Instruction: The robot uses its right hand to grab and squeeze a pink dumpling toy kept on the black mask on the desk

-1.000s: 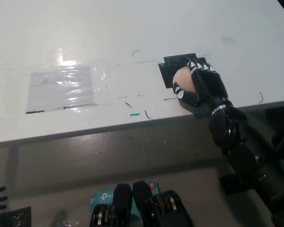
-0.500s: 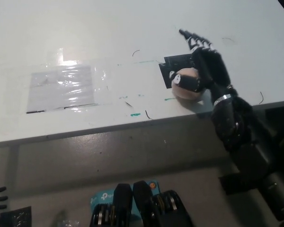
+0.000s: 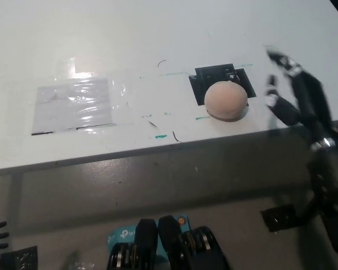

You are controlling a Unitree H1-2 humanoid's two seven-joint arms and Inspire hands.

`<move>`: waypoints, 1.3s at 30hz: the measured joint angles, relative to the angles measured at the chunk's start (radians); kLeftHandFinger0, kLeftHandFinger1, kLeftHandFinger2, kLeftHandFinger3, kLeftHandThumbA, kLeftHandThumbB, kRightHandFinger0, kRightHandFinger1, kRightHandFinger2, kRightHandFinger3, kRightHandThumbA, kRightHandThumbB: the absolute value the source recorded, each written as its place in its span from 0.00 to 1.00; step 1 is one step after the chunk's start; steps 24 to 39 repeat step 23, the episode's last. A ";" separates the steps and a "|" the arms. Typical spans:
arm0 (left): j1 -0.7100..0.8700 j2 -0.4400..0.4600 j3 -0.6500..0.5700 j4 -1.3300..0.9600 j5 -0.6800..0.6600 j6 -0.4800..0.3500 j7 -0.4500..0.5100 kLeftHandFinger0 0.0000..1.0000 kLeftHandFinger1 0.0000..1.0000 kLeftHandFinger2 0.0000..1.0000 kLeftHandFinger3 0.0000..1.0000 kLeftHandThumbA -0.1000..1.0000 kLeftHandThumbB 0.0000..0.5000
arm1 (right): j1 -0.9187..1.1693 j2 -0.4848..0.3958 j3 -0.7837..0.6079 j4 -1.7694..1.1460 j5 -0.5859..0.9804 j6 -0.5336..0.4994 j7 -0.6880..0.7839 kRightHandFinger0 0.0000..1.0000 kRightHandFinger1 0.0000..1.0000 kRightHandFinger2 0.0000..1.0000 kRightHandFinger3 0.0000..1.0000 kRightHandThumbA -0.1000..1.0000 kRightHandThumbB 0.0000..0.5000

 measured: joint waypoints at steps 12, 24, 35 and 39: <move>0.001 0.000 -0.001 0.008 0.000 -0.001 0.000 0.69 0.73 0.78 0.83 1.00 0.22 | 0.246 0.134 -0.227 -0.075 0.233 0.037 0.023 0.12 0.21 0.40 0.70 0.00 0.28; 0.000 0.000 -0.002 0.009 0.000 -0.001 0.000 0.74 0.75 0.83 0.86 1.00 0.24 | 0.212 0.214 -0.421 0.128 0.426 0.079 0.022 0.12 0.18 0.33 0.76 0.00 0.16; 0.000 0.000 -0.002 0.009 0.000 -0.001 0.000 0.74 0.75 0.83 0.86 1.00 0.24 | 0.212 0.214 -0.421 0.128 0.426 0.079 0.022 0.12 0.18 0.33 0.76 0.00 0.16; 0.000 0.000 -0.002 0.009 0.000 -0.001 0.000 0.74 0.75 0.83 0.86 1.00 0.24 | 0.212 0.214 -0.421 0.128 0.426 0.079 0.022 0.12 0.18 0.33 0.76 0.00 0.16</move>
